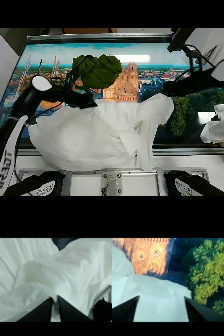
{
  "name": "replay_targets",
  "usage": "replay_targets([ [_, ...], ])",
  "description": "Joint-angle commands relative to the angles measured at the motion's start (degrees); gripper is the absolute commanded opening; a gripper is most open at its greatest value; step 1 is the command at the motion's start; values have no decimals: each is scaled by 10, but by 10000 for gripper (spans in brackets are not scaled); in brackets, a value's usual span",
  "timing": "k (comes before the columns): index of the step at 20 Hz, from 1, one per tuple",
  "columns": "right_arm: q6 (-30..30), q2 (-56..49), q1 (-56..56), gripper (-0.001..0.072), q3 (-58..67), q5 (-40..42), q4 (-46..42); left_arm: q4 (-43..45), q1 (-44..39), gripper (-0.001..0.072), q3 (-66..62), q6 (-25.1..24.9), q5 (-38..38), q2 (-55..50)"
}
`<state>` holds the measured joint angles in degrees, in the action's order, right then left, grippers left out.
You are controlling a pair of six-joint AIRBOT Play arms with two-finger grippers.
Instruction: Fold the clothes and pants, and hang the long-sleeved shirts on hangers.
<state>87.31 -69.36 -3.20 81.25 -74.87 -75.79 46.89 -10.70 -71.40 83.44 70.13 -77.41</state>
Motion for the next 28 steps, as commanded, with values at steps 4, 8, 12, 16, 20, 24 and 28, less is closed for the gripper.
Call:
replay_targets([
  [4, -120, -17, 19, 604, -9, 110, -37, 3, 85, 624, -168, 40, -38, -87],
  [8, -125, 65, 18, 574, -98, 76, -77, 121, 75, 625, -126, 50, -42, -2],
  [12, -2, 83, 17, 574, -247, 151, -138, 201, -16, 625, -21, 62, -59, 80],
  [16, 76, 10, 17, 574, -267, 230, -136, 266, -136, 625, 9, 90, -107, 89],
  [20, 92, -44, 16, 575, -266, 266, -133, 331, -227, 625, -64, 120, -85, 24],
  [24, 92, -66, 16, 575, -266, 290, -129, 331, -276, 625, -141, 121, -68, -53],
  [28, 87, -89, 16, 574, -266, 310, -131, 332, -302, 625, -195, 122, -35, -104],
])
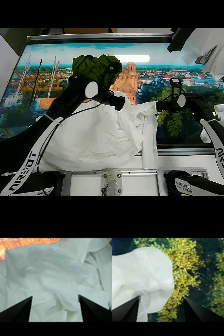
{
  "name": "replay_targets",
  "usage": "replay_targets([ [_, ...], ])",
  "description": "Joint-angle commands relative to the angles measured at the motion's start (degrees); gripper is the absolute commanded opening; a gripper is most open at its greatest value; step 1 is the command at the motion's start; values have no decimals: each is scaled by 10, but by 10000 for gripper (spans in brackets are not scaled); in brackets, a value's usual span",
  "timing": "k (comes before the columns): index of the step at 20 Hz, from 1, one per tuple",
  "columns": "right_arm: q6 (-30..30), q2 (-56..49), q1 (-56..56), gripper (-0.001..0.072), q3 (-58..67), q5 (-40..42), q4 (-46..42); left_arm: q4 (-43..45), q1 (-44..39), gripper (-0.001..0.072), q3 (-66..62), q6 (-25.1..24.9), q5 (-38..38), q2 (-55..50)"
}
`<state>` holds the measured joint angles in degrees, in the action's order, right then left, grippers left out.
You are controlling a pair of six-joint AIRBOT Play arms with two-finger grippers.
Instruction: Fold the clothes and pants, and hang the long-sleeved shirts on hangers.
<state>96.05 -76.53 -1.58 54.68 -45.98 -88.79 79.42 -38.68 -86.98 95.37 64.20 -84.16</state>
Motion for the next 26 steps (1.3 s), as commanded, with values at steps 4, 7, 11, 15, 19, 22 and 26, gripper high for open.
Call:
replay_targets([
  [4, 1, -31, 1, 573, 0, 41, 1, 36, -40, 625, -61, 15, 39, -52],
  [7, 0, -9, 1, 590, 0, 37, 44, 77, -52, 625, -61, 22, 54, -52],
  [11, 0, 30, 1, 589, 0, 35, 82, 81, -54, 625, -61, 26, 58, -53],
  [15, 0, 11, -12, 582, 1, 23, 82, 80, -54, 625, -61, 31, 57, -53],
  [19, 1, -10, -43, 576, 18, 19, 56, 80, -54, 625, -61, 31, 56, -53],
  [22, 57, -15, -61, 575, 37, 7, -46, 80, -54, 626, -61, 32, 57, -53],
  [26, 115, -34, -61, 575, 46, -43, -146, 80, -54, 626, -61, 37, 58, -53],
])
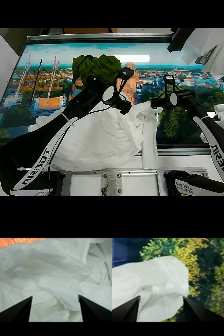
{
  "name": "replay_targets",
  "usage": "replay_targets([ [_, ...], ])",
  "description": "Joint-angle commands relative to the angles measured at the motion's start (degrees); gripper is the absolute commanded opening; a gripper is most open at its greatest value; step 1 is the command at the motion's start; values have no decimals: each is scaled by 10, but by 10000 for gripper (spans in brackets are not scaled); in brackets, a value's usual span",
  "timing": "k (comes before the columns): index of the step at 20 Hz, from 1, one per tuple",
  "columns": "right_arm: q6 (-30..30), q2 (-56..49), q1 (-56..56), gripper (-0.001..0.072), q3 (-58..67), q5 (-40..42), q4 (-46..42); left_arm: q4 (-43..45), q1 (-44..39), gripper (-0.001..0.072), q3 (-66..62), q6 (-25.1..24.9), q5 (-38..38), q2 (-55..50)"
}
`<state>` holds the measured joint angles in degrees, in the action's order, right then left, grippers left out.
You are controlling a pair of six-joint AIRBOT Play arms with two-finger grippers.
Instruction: Fold the clothes and pants, and hang the long-sleeved shirts on hangers.
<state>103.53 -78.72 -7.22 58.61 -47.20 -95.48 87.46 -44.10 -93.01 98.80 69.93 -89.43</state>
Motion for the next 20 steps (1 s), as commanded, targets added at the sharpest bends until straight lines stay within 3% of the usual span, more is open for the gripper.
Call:
replay_targets([
  [1, 45, -19, -4, 575, 7, -37, -90, 0, 0, 626, 0, 2, 1, 0],
  [3, 46, -32, -4, 573, 7, -41, -95, 0, -1, 625, 0, 2, 2, 0],
  [4, 45, -36, -4, 481, 7, -41, -96, 0, -1, 625, 0, 3, 2, 0],
  [5, 45, -37, -4, 176, 7, -41, -96, 0, -3, 625, 0, 2, 3, 0],
  [6, 45, -33, -4, 21, 7, -41, -95, 0, -7, 625, 0, 3, 3, -1],
  [11, 41, 65, -4, 19, 8, -97, -64, 57, -57, 626, -1, 1, 0, -23],
  [15, -1, 149, -4, 19, 8, -127, 17, 110, -101, 627, -2, 0, -16, -49],
  [20, -3, 190, -4, 19, 8, -146, 75, 163, -102, 626, -2, 2, -52, -66],
])
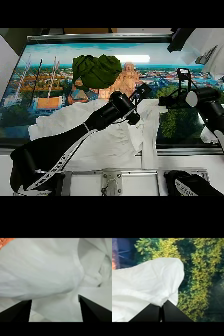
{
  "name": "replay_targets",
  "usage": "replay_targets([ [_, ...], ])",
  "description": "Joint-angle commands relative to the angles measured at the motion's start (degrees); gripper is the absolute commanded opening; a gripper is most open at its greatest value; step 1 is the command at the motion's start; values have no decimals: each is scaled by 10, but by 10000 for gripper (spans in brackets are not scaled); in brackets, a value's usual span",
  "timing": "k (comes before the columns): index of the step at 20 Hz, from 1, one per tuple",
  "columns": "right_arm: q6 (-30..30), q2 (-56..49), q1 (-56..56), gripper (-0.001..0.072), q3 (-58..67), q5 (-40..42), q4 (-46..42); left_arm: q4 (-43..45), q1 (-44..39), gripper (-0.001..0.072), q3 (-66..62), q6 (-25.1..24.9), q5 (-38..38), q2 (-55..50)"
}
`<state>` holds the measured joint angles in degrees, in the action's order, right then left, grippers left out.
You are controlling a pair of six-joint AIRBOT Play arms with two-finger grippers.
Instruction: Fold the clothes and pants, and hang the long-sleeved shirts on hangers.
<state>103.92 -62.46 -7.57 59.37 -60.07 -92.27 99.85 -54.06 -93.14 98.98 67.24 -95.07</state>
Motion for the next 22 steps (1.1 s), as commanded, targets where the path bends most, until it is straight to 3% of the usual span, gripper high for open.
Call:
replay_targets([
  [1, -7, 33, 0, 19, 0, -22, 50, 42, 5, 626, -1, 1, -45, -9],
  [6, -4, 73, -1, 19, 0, -45, 66, 38, 92, 626, -24, 68, -142, -17],
  [10, 13, 98, -1, 19, 0, -47, 66, 18, 184, 626, -152, 106, -137, -66],
  [13, 22, 100, -1, 19, 0, -47, 66, -75, 252, 626, -242, 105, -77, -102],
  [17, 22, 98, 0, 19, 0, -44, 64, -137, 274, 626, -195, 51, -39, -60],
  [22, 22, 92, 0, 19, 0, -43, 65, -144, 210, 626, -90, -51, -50, 27],
])
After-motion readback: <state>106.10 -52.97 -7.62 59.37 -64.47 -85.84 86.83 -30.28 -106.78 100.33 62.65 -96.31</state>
